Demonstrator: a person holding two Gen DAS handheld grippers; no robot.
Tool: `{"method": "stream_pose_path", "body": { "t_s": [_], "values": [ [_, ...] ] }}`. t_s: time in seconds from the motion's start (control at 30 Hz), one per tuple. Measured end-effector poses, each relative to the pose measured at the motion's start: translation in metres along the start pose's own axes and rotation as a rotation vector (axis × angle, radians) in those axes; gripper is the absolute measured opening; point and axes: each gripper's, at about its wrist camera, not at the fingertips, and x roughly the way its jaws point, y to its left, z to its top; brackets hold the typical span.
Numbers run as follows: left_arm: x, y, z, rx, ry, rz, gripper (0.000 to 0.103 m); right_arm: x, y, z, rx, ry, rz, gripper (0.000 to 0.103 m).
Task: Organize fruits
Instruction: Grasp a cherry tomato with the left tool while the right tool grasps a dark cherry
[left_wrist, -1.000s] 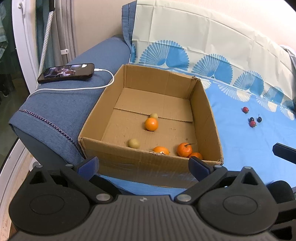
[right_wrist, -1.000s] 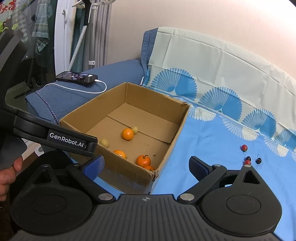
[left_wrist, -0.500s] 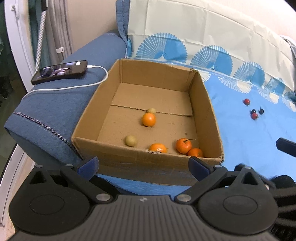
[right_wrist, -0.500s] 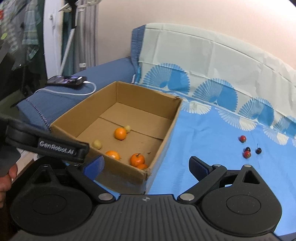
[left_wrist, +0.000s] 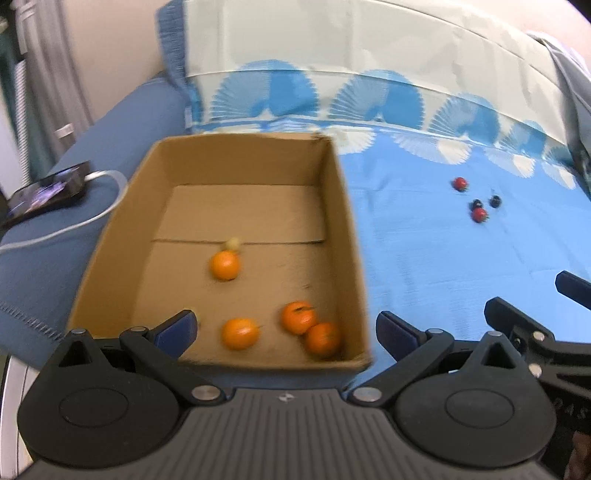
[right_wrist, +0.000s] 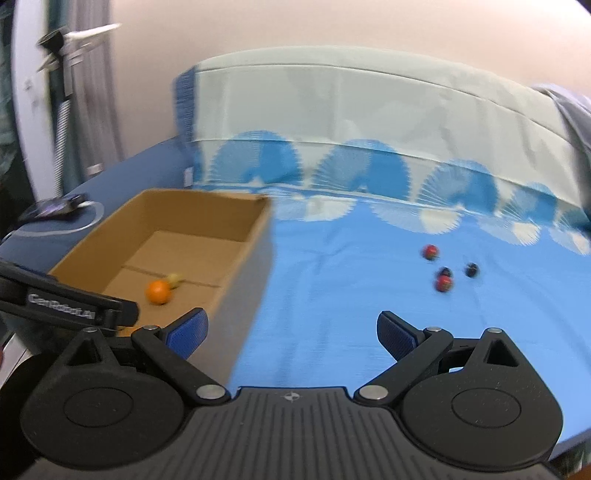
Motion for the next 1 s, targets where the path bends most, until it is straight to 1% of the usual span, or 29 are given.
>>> {"method": "stream_pose_path", "body": {
  "t_s": [0.13, 0.23, 0.3, 0.47, 0.53, 0.6, 0.63, 0.73, 0.8, 0.9, 1.0],
  "values": [
    [0.016, -0.040, 0.020, 0.044, 0.011, -0.034, 0.103, 0.013, -0.050, -0.003, 0.078, 0.006, -0.080, 0.098],
    [0.037, -0.073, 0.036, 0.079, 0.029, -0.066, 0.103, 0.025, -0.090, -0.005, 0.129, 0.012, -0.147, 0.098],
    [0.057, -0.094, 0.048, 0.084, 0.054, -0.097, 0.103, 0.034, -0.116, -0.007, 0.156, 0.014, -0.186, 0.098],
    [0.116, -0.143, 0.079, 0.103, 0.117, -0.136, 0.103, 0.068, -0.172, -0.007, 0.185, 0.012, -0.251, 0.098],
    [0.136, -0.161, 0.091, 0.114, 0.110, -0.147, 0.103, 0.086, -0.193, -0.003, 0.198, 0.006, -0.268, 0.098],
    [0.159, -0.183, 0.105, 0.137, 0.098, -0.174, 0.103, 0.108, -0.216, 0.002, 0.215, -0.010, -0.288, 0.098],
    [0.170, -0.194, 0.111, 0.149, 0.092, -0.198, 0.103, 0.118, -0.228, 0.003, 0.214, -0.017, -0.301, 0.098],
    [0.212, -0.232, 0.125, 0.190, 0.085, -0.307, 0.103, 0.157, -0.269, 0.003, 0.214, -0.025, -0.353, 0.098],
    [0.243, -0.262, 0.133, 0.219, 0.110, -0.343, 0.103, 0.185, -0.292, 0.000, 0.210, -0.009, -0.366, 0.098],
    [0.276, -0.297, 0.139, 0.243, 0.112, -0.391, 0.103, 0.224, -0.320, -0.005, 0.168, 0.010, -0.356, 0.098],
    [0.305, -0.326, 0.143, 0.270, 0.114, -0.388, 0.103, 0.248, -0.339, -0.008, 0.108, -0.011, -0.336, 0.098]
  ]
}}
